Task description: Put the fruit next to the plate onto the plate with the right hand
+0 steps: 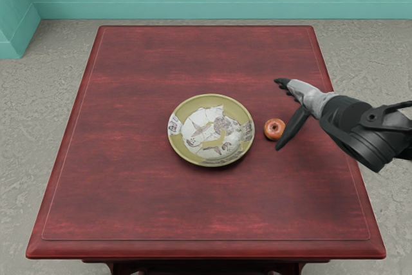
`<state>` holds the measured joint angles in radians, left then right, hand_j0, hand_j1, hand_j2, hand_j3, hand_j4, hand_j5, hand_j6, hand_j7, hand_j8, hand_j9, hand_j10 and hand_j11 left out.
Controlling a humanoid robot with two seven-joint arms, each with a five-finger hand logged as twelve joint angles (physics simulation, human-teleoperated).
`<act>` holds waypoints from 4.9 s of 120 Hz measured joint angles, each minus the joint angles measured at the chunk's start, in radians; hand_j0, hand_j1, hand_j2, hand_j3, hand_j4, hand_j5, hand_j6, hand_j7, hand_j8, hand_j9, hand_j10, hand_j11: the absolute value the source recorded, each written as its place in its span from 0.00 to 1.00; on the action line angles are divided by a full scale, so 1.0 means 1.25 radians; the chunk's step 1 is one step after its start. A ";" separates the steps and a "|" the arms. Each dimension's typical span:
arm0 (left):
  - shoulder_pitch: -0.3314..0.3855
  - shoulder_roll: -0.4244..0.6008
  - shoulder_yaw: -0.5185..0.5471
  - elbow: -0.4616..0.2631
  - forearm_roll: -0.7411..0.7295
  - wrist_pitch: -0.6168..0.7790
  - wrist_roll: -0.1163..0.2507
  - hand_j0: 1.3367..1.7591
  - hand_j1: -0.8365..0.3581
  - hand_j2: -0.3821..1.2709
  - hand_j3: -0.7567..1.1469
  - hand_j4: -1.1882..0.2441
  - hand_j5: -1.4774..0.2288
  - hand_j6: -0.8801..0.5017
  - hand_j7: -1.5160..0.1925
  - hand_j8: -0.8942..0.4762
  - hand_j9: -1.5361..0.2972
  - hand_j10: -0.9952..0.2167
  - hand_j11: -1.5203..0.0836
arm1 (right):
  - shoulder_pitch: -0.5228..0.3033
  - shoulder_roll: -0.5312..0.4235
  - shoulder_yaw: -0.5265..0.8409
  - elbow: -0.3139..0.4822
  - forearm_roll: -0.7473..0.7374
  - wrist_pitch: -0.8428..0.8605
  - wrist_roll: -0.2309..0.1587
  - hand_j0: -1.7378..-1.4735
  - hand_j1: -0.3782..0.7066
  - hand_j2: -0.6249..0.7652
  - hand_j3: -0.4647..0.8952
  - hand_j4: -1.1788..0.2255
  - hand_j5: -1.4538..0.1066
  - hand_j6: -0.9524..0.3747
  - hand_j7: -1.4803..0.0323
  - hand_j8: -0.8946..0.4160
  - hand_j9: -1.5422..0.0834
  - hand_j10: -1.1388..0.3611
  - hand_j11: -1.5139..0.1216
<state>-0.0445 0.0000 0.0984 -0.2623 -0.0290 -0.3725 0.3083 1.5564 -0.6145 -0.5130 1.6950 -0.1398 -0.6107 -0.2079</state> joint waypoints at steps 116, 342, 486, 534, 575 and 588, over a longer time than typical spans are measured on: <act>-0.021 0.000 0.002 0.000 0.000 0.000 0.000 0.76 0.99 0.23 0.40 0.83 0.87 0.64 0.89 0.65 0.84 0.82 0.95 | 0.103 0.203 -0.188 -0.104 0.147 0.000 -0.003 0.30 0.26 0.42 0.34 0.69 0.76 0.56 0.80 0.52 0.78 0.62 0.76; -0.023 0.000 0.002 0.000 0.000 0.000 0.000 0.76 0.99 0.23 0.40 0.83 0.87 0.64 0.89 0.65 0.84 0.82 0.95 | 0.098 0.246 -0.194 -0.152 0.216 0.000 -0.005 0.31 0.60 0.87 0.34 0.23 0.23 0.07 0.24 0.26 0.27 0.31 0.24; -0.015 0.000 0.001 0.001 0.000 0.000 0.000 0.76 0.99 0.23 0.40 0.83 0.87 0.64 0.89 0.65 0.84 0.82 0.95 | 0.161 0.318 -0.034 -0.131 0.216 -0.001 -0.004 0.31 0.61 0.88 0.34 0.21 0.21 0.06 0.23 0.26 0.26 0.32 0.23; -0.015 0.000 0.001 0.001 0.000 0.000 0.000 0.76 0.99 0.23 0.40 0.83 0.87 0.64 0.89 0.65 0.84 0.82 0.95 | 0.123 0.330 0.005 -0.168 0.214 0.002 -0.001 0.30 0.22 0.54 0.34 0.66 0.72 0.53 0.76 0.54 0.75 0.62 0.72; -0.015 0.000 0.001 0.001 0.000 0.000 0.000 0.76 0.99 0.23 0.40 0.83 0.87 0.64 0.89 0.65 0.84 0.82 0.95 | -0.126 0.132 0.359 -0.169 0.188 0.256 0.004 0.30 0.09 0.46 0.34 0.79 0.87 0.67 0.92 0.64 0.89 0.72 0.87; -0.015 0.000 0.001 0.001 0.000 0.000 0.000 0.76 0.99 0.23 0.40 0.83 0.87 0.64 0.89 0.65 0.84 0.82 0.95 | -0.267 0.100 0.496 -0.169 0.119 0.276 0.007 0.30 0.07 0.46 0.34 0.80 0.89 0.68 0.93 0.65 0.91 0.73 0.89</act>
<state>-0.0629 0.0000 0.0997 -0.2616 -0.0291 -0.3726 0.3083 1.2222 -0.4890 0.1075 1.4843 0.0093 -0.2655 -0.1992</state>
